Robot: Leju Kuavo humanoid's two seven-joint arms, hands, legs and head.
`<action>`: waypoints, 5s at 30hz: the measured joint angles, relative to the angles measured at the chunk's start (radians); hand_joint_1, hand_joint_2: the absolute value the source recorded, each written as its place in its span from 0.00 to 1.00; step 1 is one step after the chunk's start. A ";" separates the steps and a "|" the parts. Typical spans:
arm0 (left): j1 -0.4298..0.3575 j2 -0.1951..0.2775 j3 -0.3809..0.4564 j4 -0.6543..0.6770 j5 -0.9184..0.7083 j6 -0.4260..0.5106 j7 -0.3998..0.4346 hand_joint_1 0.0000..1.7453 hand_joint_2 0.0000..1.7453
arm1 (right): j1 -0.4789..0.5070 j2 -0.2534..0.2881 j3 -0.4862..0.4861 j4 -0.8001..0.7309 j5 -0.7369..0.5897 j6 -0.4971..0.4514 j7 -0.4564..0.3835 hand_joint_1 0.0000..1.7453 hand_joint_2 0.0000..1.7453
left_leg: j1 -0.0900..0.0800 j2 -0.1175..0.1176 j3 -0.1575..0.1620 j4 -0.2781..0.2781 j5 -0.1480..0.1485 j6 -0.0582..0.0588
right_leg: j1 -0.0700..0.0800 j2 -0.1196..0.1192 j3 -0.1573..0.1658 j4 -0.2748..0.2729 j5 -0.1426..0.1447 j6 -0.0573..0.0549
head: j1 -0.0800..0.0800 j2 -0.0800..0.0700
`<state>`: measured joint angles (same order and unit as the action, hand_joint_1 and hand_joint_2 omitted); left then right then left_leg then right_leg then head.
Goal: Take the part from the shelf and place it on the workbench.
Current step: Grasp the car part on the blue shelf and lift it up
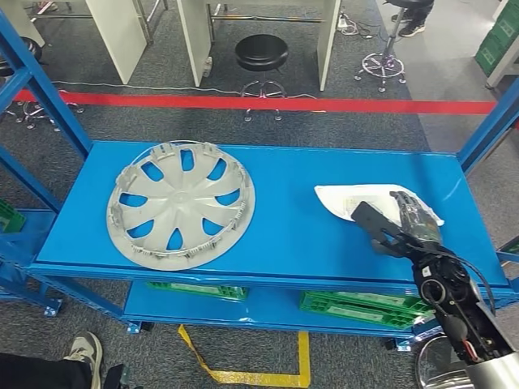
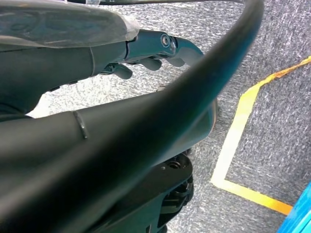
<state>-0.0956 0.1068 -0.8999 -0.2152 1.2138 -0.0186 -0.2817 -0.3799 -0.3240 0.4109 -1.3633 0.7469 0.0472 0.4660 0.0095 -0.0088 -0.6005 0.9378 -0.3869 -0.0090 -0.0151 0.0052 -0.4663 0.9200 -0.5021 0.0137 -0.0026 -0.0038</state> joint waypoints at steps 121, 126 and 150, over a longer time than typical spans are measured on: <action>-0.028 -0.004 -0.003 0.000 -0.034 -0.011 0.001 0.00 0.00 | -0.161 -0.105 0.288 -0.001 -0.169 0.167 -0.166 0.00 1.00 | 0.000 -0.001 0.005 0.000 0.000 0.000 | 0.001 -0.001 0.007 0.000 -0.001 0.000 | 0.000 0.000; -0.029 -0.004 -0.003 0.000 -0.038 -0.009 0.004 0.00 0.00 | -0.161 -0.104 0.289 0.015 -0.177 0.169 -0.167 0.00 1.00 | 0.000 -0.001 0.005 0.000 0.000 0.000 | 0.001 -0.001 0.006 0.000 -0.001 0.000 | 0.000 0.000; -0.030 -0.004 -0.003 0.000 -0.041 -0.009 0.004 0.00 0.00 | -0.162 -0.104 0.316 0.076 -0.187 0.172 -0.184 0.00 1.00 | 0.000 -0.001 0.005 0.000 0.000 0.000 | 0.001 -0.001 0.006 0.000 -0.001 0.000 | 0.000 0.000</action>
<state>-0.1259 0.1030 -0.9030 -0.2152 1.1727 -0.0278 -0.2782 -0.5416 -0.4276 0.7268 -1.2875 0.5600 0.2196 0.2819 0.0096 -0.0093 -0.5955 0.9375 -0.3872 -0.0093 -0.0139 0.0045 -0.4598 0.9200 -0.5029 0.0136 -0.0027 -0.0038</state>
